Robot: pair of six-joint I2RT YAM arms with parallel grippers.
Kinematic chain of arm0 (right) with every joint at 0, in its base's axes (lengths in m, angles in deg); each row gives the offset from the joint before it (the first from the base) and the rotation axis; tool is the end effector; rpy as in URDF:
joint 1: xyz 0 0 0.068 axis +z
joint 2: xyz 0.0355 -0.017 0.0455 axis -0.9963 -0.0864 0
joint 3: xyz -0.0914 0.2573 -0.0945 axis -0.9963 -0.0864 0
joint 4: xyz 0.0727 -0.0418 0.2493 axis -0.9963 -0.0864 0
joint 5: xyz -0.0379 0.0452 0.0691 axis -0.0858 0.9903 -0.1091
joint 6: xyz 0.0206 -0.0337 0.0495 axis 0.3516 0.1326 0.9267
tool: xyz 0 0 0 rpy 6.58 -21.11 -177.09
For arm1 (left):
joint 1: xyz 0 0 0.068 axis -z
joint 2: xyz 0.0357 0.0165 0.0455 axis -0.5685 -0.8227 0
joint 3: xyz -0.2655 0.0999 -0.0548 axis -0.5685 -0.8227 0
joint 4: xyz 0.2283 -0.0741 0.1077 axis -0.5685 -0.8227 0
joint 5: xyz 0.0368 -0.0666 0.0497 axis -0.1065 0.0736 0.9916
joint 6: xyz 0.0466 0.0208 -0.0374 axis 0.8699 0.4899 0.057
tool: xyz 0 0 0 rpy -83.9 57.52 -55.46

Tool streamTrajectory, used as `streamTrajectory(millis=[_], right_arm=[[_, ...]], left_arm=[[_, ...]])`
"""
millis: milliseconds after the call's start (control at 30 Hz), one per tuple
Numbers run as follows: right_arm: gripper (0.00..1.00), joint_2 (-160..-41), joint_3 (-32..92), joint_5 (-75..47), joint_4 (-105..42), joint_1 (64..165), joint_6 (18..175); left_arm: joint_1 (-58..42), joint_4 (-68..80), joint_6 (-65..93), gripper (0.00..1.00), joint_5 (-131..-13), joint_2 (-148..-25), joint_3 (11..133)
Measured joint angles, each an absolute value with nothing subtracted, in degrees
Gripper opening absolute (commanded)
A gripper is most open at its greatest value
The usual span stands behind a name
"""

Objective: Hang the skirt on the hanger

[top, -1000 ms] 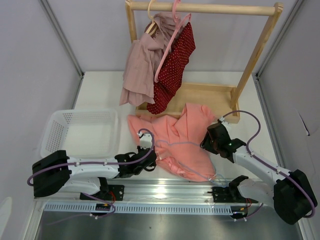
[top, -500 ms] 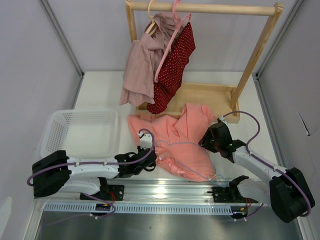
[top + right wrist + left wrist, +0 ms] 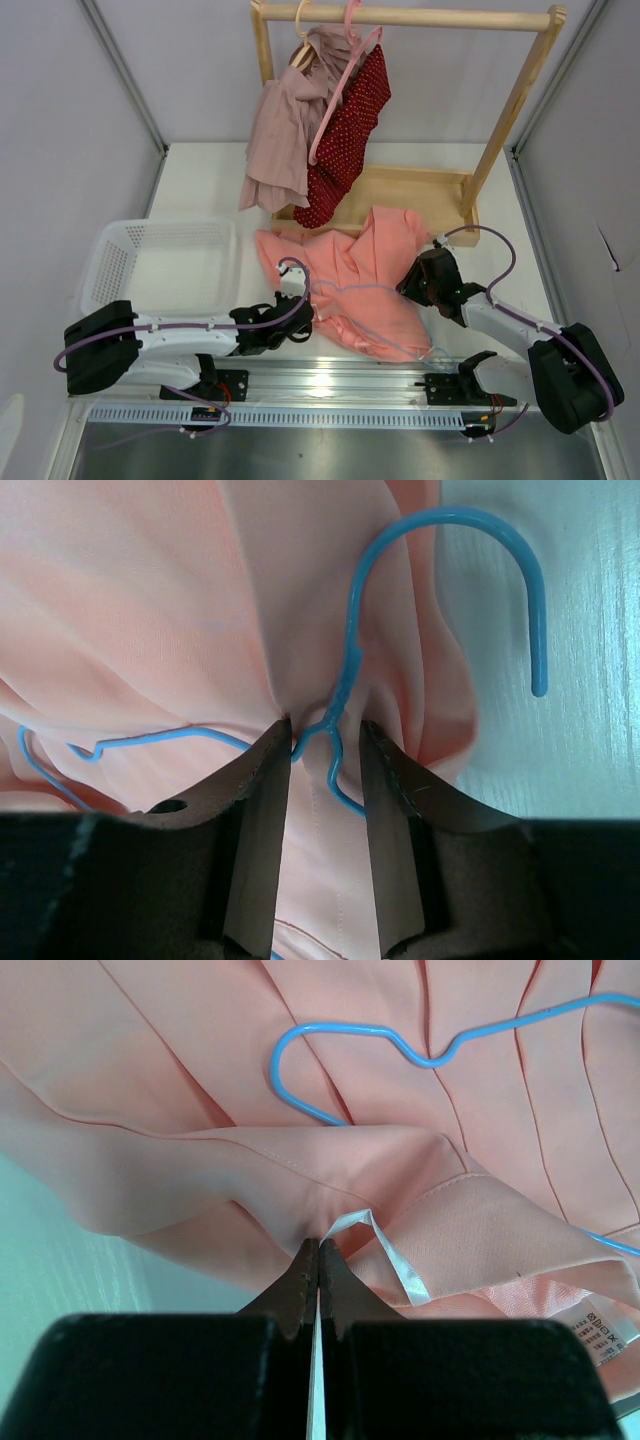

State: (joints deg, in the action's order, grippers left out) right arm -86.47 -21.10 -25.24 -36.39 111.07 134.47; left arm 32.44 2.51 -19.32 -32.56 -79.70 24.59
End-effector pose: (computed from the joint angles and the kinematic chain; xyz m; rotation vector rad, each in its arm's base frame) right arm 0.1947 0.0913 0.1598 0.4345 2.4199 0.4809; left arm 0.1082 -0.1911 0.1655 0.1756 2.2476 -0.4158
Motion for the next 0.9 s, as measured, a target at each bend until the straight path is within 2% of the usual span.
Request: streamTrajectory(millis=[267,467,567,600,900], right_arm=[[0.30,-84.66,-21.78,-25.22,-33.77,110.89,134.60],[0.18,-83.98,-23.48,-24.61,-30.69,110.69,134.99],[0.08,-82.99,-24.31,-24.39,-29.47,110.69,135.14],[0.00,-82.62,-24.45,-24.34,-29.31,110.69,135.14],[0.00,-72.90,-24.80,-25.39,-31.72,110.69,135.38]], left_arm=[[32.44,2.10,-19.26,0.00,-32.60,-79.70,24.81],[32.44,1.88,-18.86,0.00,-32.76,-79.70,25.03],[32.44,1.66,-18.80,0.00,-32.80,-79.70,25.35],[32.44,1.66,-18.76,0.00,-32.82,-79.70,25.49],[32.31,1.18,-17.77,0.00,-33.67,-79.70,26.60]])
